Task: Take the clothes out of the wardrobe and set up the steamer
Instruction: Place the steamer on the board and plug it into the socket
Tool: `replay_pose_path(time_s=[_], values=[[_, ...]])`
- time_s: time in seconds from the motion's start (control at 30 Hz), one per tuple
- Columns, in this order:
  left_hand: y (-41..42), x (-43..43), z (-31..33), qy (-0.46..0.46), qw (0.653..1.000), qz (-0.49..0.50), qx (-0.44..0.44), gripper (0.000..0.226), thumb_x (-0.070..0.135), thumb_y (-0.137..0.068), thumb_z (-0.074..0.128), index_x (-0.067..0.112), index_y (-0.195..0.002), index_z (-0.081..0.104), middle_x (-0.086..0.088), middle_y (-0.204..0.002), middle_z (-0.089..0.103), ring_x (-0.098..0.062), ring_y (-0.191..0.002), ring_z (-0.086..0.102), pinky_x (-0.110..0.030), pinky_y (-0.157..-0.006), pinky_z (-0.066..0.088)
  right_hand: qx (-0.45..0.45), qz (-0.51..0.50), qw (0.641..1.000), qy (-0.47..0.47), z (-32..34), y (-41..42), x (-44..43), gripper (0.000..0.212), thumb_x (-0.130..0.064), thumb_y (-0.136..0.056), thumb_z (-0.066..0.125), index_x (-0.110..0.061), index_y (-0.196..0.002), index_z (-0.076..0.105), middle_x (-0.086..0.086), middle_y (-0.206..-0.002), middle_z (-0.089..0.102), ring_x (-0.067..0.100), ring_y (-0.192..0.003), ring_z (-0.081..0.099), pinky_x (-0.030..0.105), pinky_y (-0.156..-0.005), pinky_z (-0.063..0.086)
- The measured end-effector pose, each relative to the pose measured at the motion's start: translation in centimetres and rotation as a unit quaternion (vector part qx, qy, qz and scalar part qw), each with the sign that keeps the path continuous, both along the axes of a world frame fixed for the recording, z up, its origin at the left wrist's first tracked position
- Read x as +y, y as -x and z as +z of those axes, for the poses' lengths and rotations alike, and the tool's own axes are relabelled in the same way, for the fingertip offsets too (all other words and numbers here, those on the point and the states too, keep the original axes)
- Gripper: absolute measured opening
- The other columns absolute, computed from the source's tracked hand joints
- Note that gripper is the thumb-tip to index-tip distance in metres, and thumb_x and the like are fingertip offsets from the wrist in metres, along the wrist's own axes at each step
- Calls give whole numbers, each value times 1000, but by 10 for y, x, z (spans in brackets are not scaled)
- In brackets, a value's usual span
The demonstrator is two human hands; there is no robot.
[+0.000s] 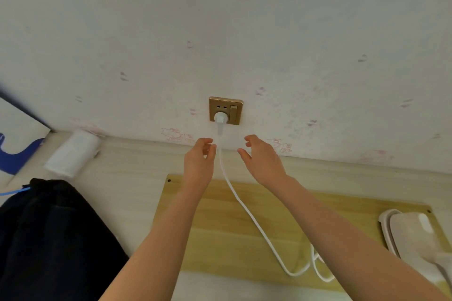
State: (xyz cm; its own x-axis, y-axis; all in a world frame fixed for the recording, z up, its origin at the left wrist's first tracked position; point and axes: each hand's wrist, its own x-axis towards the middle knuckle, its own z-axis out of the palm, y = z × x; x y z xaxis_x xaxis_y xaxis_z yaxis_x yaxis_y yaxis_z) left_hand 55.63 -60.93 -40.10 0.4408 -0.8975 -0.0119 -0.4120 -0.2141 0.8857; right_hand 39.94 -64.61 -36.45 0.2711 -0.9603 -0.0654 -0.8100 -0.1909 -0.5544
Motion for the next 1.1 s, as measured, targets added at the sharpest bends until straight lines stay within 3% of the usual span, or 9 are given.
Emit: replay_pose_path(time_s=[0.27, 0.5, 0.63, 0.8, 1.03, 1.1], values=[[47, 81, -13, -54, 992, -50, -99, 29, 27, -100, 45, 19, -125, 55, -1, -103, 65, -16, -85, 59, -29, -70, 45, 99, 24, 995, -19, -17, 84, 70, 44, -36, -100, 38, -13, -138, 40, 8, -132, 53, 26, -122, 47, 40, -94, 46], [128, 158, -19, -63, 978, -77, -181, 30, 24, -97, 48, 22, -126, 54, 4, -103, 64, -20, -101, 58, -37, -76, 49, 167, 57, 984, -11, -27, 162, 142, 41, -30, -100, 39, -11, -137, 42, 8, -135, 50, 27, -124, 44, 38, -96, 42], [183, 206, -20, -20, 965, -127, -229, 30, 23, -97, 50, 16, -126, 56, 2, -100, 66, -22, -98, 58, -35, -72, 47, 164, 75, 984, -1, -28, 212, 189, 39, -28, -100, 39, -10, -134, 44, 8, -132, 51, 26, -121, 45, 36, -95, 41], [244, 254, -19, 4, 947, -160, -279, 26, 18, -94, 55, 12, -119, 61, -2, -89, 66, -23, -80, 59, -35, -58, 46, 157, 78, 984, 10, -31, 280, 248, 37, -26, -100, 36, -12, -134, 44, 6, -127, 53, 24, -115, 47, 32, -93, 40], [310, 311, -25, 21, 924, -230, -307, 27, 16, -87, 65, 12, -114, 64, 3, -83, 67, -19, -78, 63, -33, -56, 52, 171, 40, 984, -32, -37, 346, 321, 42, -30, -101, 38, -12, -139, 39, 6, -135, 48, 24, -125, 42, 33, -105, 35], [320, 323, -30, 31, 911, -249, -327, 26, 22, -89, 58, 13, -113, 64, 4, -82, 67, -20, -79, 63, -33, -57, 54, 176, 30, 983, -41, -41, 358, 342, 43, -30, -101, 37, -12, -139, 38, 6, -137, 47, 24, -126, 41, 33, -107, 34]])
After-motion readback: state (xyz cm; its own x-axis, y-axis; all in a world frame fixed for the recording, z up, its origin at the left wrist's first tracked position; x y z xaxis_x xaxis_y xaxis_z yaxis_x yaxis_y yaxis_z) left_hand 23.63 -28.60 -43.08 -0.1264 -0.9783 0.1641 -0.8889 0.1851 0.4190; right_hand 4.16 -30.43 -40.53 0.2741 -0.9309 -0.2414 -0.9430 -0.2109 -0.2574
